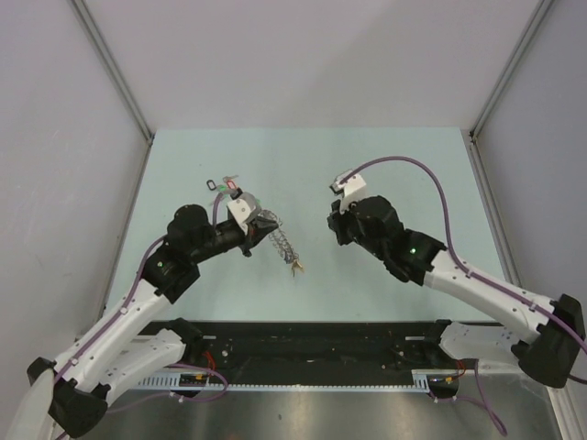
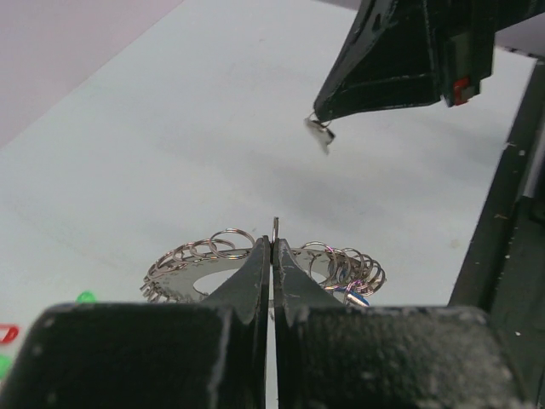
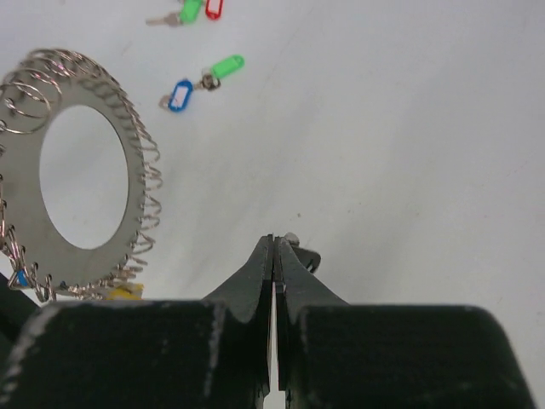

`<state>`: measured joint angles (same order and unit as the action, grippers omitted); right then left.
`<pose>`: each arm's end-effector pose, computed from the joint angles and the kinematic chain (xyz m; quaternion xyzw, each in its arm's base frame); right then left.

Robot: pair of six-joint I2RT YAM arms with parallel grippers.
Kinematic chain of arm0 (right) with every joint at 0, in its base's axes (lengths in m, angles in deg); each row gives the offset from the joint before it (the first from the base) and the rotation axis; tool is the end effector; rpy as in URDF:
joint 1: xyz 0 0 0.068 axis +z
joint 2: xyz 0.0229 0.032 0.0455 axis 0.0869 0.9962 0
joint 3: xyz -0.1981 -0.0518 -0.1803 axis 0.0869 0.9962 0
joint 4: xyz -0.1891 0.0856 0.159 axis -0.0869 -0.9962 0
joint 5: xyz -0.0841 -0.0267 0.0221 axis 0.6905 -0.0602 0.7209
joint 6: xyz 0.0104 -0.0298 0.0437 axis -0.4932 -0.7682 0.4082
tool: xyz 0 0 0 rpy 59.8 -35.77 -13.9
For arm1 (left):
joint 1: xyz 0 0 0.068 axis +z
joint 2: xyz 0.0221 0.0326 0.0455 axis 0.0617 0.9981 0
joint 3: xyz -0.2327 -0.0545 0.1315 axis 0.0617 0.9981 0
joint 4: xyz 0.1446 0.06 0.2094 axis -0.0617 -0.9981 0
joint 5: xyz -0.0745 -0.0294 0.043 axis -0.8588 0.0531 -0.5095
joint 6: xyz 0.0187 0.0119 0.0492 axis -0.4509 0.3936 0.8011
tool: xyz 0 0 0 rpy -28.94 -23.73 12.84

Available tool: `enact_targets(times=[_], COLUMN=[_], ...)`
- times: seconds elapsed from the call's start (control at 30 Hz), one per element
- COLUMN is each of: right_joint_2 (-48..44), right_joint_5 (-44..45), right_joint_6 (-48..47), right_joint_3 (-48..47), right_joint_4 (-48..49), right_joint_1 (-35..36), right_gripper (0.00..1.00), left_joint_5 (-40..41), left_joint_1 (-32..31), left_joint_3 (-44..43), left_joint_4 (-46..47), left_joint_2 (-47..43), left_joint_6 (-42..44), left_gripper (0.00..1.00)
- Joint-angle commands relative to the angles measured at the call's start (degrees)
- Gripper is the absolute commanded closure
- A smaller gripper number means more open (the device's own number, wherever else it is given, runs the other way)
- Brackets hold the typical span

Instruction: Put the keys on the keyring

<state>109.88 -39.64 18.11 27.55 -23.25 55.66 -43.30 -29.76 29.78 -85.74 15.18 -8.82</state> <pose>0.1758 0.2006 0.3265 -0.2566 0.7972 0.1615 0.5220 0.1486 -0.1135 0.3305 0.3753 0.6635 -0.2838 0.5817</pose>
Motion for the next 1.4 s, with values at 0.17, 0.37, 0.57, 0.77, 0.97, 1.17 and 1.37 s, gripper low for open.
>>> enact_targets(times=[0.17,0.37,0.57,0.77,0.97,1.17,1.37], right_joint_2=[-13.53,-19.52,-18.73,-15.31,-13.98,-14.42,-14.25], right_joint_5=[-12.16,-25.25,-38.70,-50.57,-50.94,-48.92,-46.81], right_joint_6=[-5.61,-8.68,-13.68,-19.48,-22.74,-23.09,-23.27], right_joint_3=[6.87,7.67,7.67,5.30,3.10,3.10,3.18], right_joint_4=[15.77,18.59,21.05,17.82,14.55,16.30,17.80], right_joint_1=[-4.79,-9.09,-10.16,-11.21,-11.30,-10.25,-8.84], right_gripper=[1.00,1.00,1.00,1.00,1.00,1.00,1.00], left_joint_5=[-20.00,-27.50,-31.11,-32.07,-31.29,-31.90,-32.42], left_joint_1=[0.25,0.25,0.17,0.25,0.25,0.25,0.17], left_joint_3=[-10.71,-16.85,-18.19,-16.26,-13.00,-11.51,-9.93], left_joint_4=[9.03,5.03,3.25,0.87,2.45,6.32,10.89], left_joint_2=[7.75,13.99,15.32,13.57,10.05,9.43,9.70], left_joint_6=[4.77,11.27,16.45,21.03,22.00,18.58,15.15], left_gripper=[0.99,1.00,1.00,1.00,1.00,1.00,0.99])
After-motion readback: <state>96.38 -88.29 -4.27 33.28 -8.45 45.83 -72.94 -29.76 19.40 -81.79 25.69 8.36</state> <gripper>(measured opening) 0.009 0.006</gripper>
